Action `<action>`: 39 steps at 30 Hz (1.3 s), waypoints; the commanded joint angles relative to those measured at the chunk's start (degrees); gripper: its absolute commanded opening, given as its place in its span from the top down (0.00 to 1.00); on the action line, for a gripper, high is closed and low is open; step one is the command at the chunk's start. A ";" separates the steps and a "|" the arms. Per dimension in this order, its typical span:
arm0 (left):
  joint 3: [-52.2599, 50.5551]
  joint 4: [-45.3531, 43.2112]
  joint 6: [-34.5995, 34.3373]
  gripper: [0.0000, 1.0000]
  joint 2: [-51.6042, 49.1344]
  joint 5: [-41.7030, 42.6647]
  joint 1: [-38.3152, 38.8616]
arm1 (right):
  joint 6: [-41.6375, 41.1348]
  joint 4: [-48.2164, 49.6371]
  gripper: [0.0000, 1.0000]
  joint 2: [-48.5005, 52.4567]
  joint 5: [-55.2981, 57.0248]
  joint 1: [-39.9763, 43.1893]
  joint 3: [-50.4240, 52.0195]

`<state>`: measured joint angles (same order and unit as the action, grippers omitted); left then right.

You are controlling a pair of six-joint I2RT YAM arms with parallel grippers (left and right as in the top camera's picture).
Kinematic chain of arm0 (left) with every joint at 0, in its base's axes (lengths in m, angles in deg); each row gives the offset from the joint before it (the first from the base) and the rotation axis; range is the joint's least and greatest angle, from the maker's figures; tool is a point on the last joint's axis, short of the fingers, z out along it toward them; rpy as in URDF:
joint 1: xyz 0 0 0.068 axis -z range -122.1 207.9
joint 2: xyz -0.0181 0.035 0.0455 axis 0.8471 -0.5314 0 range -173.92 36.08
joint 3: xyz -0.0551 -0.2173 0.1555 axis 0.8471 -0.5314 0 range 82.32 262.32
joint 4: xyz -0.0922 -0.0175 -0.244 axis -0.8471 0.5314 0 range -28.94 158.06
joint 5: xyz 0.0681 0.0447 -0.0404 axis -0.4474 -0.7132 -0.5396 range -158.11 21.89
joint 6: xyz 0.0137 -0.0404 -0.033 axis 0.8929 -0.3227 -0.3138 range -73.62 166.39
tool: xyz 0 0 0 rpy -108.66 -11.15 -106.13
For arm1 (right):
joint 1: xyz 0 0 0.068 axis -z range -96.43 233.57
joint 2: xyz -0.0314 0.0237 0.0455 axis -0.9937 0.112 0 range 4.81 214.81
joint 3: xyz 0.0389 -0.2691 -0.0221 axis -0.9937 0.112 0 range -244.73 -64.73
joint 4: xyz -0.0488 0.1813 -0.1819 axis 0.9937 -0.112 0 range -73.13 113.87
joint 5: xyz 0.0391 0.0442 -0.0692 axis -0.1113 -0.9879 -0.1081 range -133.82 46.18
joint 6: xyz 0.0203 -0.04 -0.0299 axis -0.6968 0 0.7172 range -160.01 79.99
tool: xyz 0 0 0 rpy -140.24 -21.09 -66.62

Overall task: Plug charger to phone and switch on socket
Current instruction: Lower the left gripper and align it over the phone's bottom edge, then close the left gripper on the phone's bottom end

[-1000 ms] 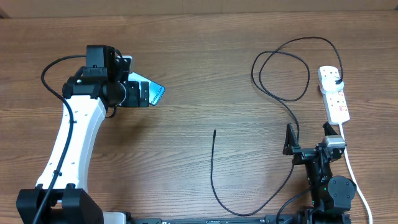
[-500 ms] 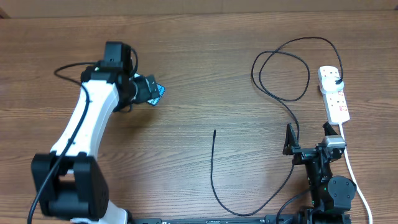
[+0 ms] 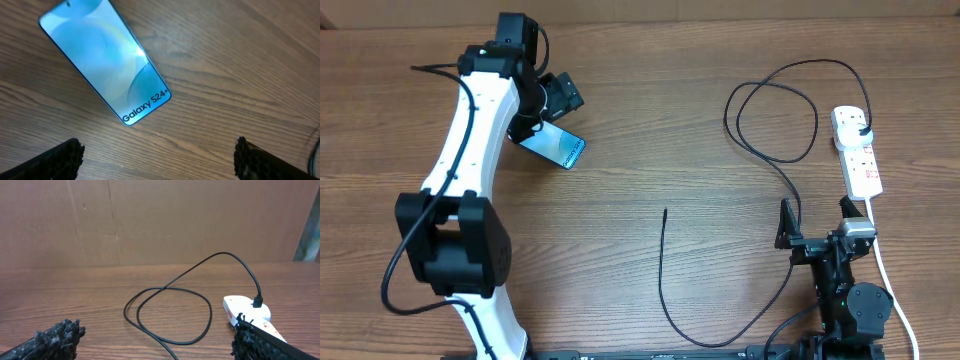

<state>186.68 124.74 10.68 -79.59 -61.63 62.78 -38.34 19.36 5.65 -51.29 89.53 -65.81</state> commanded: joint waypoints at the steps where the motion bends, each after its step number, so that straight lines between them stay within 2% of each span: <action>1: 1.42 0.13 -1.66 0.00 -1.01 1.27 0.20 | -0.13 0.33 0.00 -0.68 0.31 0.04 0.61; 10: 1.42 -1.31 -2.14 0.00 -1.01 0.81 0.17 | -0.13 0.33 0.00 -0.68 0.31 0.04 0.61; 18: 1.55 -0.09 -15.41 0.00 -1.01 0.68 -1.16 | -0.13 0.35 0.00 -0.68 0.31 0.04 0.61; 27: 1.99 -0.50 -21.40 0.00 -1.01 0.55 -3.61 | -0.13 0.33 0.00 -0.68 0.31 0.04 0.61; 39: 2.19 0.17 -24.35 0.00 -2.27 -1.97 -4.22 | -0.13 0.35 0.00 -0.68 0.31 0.04 0.61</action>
<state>186.98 125.16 -11.59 -80.32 -61.92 58.65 -38.29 19.38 5.65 -51.29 89.55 -65.81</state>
